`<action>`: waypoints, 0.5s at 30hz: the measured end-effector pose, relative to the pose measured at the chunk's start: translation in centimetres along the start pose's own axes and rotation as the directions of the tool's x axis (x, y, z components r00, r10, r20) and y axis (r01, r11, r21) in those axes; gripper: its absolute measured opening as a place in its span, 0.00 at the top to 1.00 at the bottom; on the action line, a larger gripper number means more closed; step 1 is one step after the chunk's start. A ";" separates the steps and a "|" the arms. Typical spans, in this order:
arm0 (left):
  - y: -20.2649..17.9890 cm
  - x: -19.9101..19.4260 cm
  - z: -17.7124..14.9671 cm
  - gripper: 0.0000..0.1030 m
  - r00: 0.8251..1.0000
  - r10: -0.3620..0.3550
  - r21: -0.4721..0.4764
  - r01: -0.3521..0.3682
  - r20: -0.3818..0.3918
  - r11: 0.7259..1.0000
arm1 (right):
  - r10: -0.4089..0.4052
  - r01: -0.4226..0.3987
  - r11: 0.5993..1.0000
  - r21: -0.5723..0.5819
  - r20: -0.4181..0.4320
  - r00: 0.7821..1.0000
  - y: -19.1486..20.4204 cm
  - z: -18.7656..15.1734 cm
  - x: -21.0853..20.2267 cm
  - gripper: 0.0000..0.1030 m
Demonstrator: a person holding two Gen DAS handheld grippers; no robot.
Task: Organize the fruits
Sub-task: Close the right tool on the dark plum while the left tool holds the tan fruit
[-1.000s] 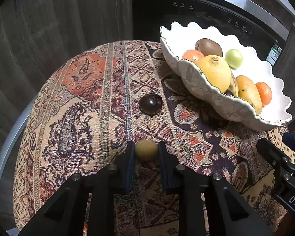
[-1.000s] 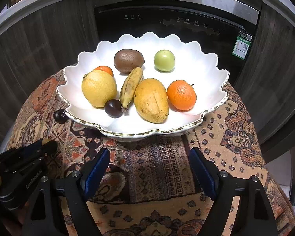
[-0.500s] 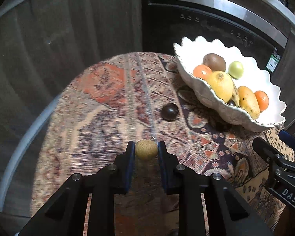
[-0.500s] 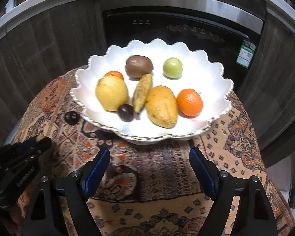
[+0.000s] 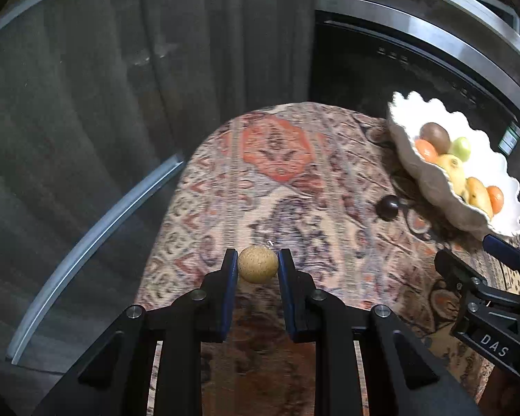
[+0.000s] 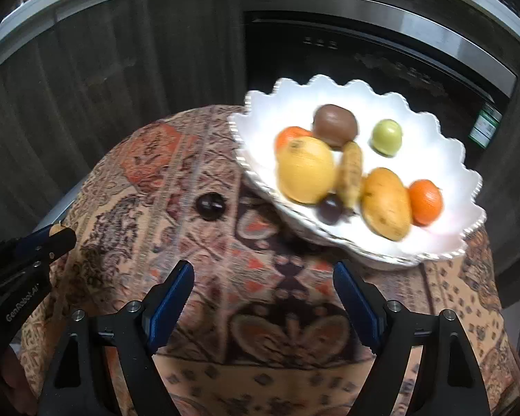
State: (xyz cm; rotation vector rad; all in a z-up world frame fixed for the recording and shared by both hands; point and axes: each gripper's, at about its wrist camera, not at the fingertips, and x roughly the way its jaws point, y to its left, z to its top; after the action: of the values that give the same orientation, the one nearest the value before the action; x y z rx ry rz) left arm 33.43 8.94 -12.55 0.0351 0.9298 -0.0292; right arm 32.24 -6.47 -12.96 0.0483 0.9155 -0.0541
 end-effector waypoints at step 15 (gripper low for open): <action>4.3 2.9 1.8 0.77 1.000 0.004 -0.083 -0.006 -0.020 0.996 | 0.039 -0.040 0.998 -0.039 -0.030 0.999 4.8 3.0 5.4 0.38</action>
State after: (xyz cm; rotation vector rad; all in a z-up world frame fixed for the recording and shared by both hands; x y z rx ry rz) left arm 36.80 13.14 -13.72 -0.0399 0.9498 0.0145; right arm 38.18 -2.01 -15.32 0.0299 0.9445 0.0013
